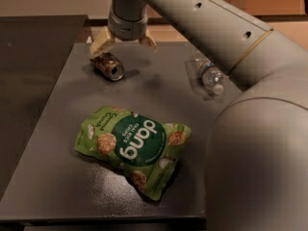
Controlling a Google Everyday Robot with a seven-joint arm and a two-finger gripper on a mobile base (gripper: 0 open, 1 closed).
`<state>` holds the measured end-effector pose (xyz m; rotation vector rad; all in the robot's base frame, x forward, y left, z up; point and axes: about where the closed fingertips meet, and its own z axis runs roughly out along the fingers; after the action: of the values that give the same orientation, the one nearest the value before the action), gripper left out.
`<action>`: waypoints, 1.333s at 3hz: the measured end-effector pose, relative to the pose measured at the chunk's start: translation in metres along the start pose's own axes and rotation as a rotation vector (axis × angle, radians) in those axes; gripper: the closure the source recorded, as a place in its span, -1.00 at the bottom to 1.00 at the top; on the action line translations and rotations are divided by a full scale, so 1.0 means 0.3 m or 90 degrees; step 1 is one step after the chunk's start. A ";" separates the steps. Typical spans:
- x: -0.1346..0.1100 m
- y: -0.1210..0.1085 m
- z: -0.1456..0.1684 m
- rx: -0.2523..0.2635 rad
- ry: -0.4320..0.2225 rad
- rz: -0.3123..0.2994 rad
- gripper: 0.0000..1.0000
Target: Place orange can upright
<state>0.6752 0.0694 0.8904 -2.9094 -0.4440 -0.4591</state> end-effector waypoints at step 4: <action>0.011 -0.108 0.163 0.016 -0.051 -0.122 -1.00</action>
Offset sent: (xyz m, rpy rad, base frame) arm 0.0032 0.0363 -0.0351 -0.0178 0.0509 0.1406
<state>0.6815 0.1110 0.8492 -2.8822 -0.7394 -0.3594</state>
